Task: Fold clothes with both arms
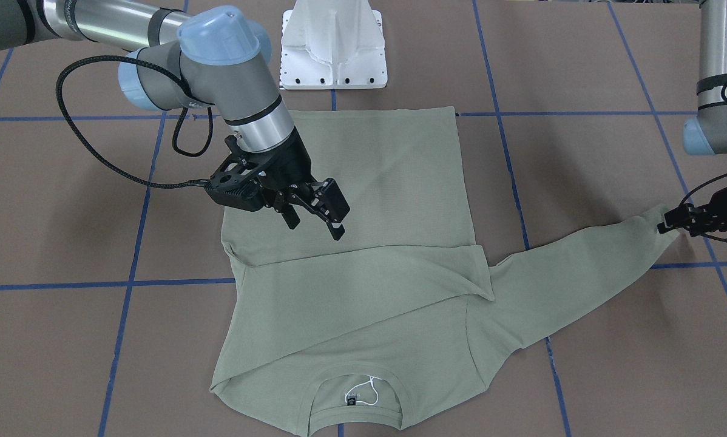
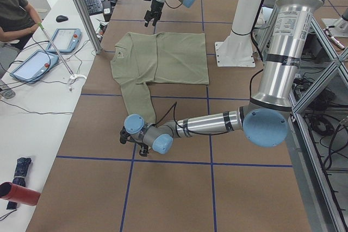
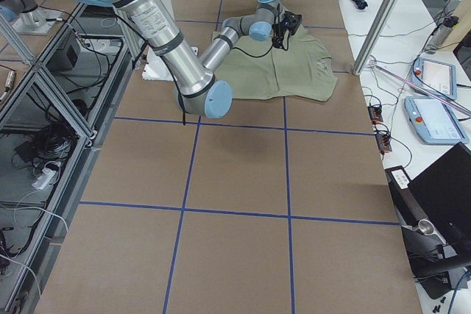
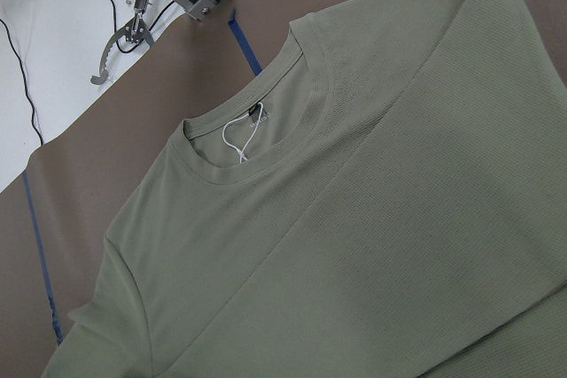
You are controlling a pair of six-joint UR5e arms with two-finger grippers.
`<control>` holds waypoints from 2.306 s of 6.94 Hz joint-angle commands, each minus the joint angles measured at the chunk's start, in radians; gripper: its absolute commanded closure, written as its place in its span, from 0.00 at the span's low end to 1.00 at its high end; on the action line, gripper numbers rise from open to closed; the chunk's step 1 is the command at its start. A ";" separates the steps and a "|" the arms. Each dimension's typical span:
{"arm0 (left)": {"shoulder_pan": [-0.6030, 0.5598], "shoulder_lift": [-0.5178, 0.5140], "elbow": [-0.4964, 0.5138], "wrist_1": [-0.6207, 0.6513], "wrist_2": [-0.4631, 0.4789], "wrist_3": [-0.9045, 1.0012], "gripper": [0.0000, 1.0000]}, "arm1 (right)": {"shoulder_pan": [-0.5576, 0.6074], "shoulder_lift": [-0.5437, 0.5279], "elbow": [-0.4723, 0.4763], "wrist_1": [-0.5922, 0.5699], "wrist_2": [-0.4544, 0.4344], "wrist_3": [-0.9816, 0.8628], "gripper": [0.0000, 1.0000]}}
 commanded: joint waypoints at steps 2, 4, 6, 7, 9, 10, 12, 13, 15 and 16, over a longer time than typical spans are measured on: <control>0.002 0.001 0.000 -0.008 0.000 -0.014 0.52 | -0.001 -0.010 0.005 0.000 0.000 0.000 0.01; 0.002 0.002 0.000 -0.008 0.000 -0.016 0.63 | -0.001 -0.014 0.006 0.000 0.001 0.000 0.01; 0.002 0.002 -0.006 -0.008 -0.001 -0.017 1.00 | -0.001 -0.022 0.021 0.000 0.001 -0.002 0.01; 0.000 0.002 -0.027 -0.008 -0.009 -0.020 1.00 | -0.001 -0.023 0.032 0.000 0.003 -0.002 0.01; 0.000 0.002 -0.032 -0.007 -0.012 -0.020 1.00 | -0.001 -0.031 0.034 0.000 0.000 -0.002 0.01; 0.002 0.002 -0.033 -0.007 -0.014 -0.020 1.00 | 0.001 -0.031 0.035 0.000 0.000 -0.002 0.01; -0.003 0.019 -0.142 0.009 -0.145 -0.069 1.00 | 0.002 -0.068 0.093 -0.002 0.004 -0.002 0.01; -0.006 0.027 -0.227 0.009 -0.175 -0.130 1.00 | 0.005 -0.124 0.162 -0.003 0.009 -0.006 0.01; 0.002 0.028 -0.395 0.001 -0.256 -0.370 1.00 | 0.021 -0.166 0.199 -0.003 0.014 -0.006 0.00; 0.024 0.009 -0.455 -0.001 -0.259 -0.490 1.00 | 0.025 -0.184 0.205 -0.003 0.014 -0.008 0.00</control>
